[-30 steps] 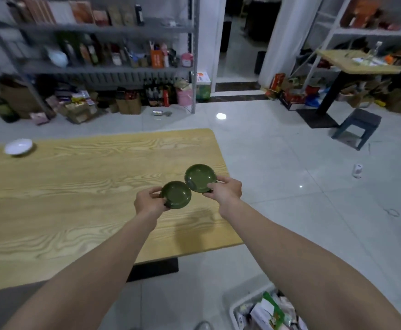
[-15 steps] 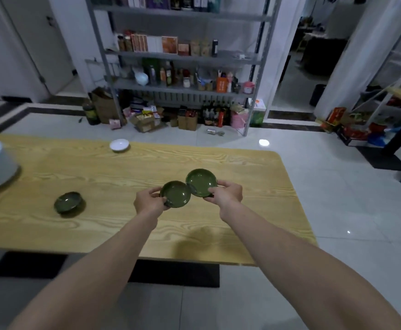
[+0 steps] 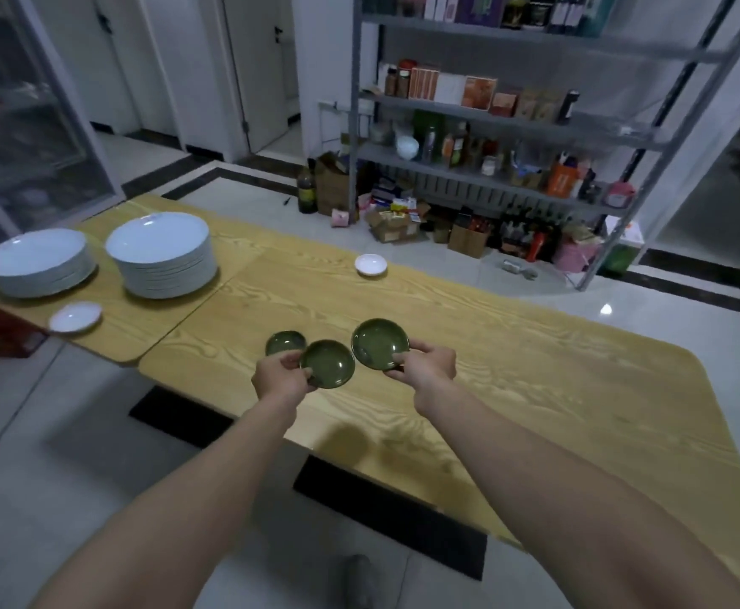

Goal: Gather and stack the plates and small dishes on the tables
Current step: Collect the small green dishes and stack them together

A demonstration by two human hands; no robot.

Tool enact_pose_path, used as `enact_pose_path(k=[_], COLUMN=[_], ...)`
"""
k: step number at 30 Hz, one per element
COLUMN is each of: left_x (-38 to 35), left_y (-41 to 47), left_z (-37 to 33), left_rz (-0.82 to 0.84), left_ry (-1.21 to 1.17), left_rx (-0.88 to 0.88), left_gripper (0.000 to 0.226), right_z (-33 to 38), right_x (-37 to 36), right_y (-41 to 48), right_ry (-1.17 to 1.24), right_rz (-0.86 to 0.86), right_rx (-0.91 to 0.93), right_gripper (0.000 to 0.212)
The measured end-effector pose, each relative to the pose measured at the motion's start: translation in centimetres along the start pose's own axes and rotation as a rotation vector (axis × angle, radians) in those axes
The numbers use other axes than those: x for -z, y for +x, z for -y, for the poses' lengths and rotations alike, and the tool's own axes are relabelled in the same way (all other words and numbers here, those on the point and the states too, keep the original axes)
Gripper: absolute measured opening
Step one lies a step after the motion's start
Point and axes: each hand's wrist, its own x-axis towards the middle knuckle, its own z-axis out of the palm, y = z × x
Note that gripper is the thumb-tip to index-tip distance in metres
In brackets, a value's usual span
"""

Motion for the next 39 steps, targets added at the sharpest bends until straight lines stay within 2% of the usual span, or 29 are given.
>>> enact_pose_path(k=[7,13,20,26,30,39], left_x=[2.7,2.7,3.0,2.7,2.4,3.1], left_y=[7.7,13.5,18.8,21.8,23.0,24.6], left_z=[-0.6,-0.9,0.7,1.8,2.2,3.1], left_rz=[-0.113,-0.15,-0.103,0.005,0.056,0.106], left_ry=[0.02,0.068,0.195,0.327,0.341,0.325], left_rx=[0.041,0.078,0.109,0.098,0.09,0.091], left_gripper=[0.038,0.035,0.037,0.039,0.037,0.031], right_z=[0.1,0.5,-0.5,-2.2,-3.0,-5.7], right_x=[-8.4,-14.0,-17.9,-19.1,-19.4,-21.8], right_y=[4.7,9.7,12.9,13.9,14.3,15.0], right_ry=[-0.059,-0.116,-0.166,-0.195,-0.186,-0.297], right_rz=[0.106,0.139,0.122,0.024,-0.023,-0.001], right_rx=[-0.013,-0.047,-0.086,-0.125,-0.134,-0.158], right_gripper=[0.031,0.034,0.034,0.033,0.031,0.033])
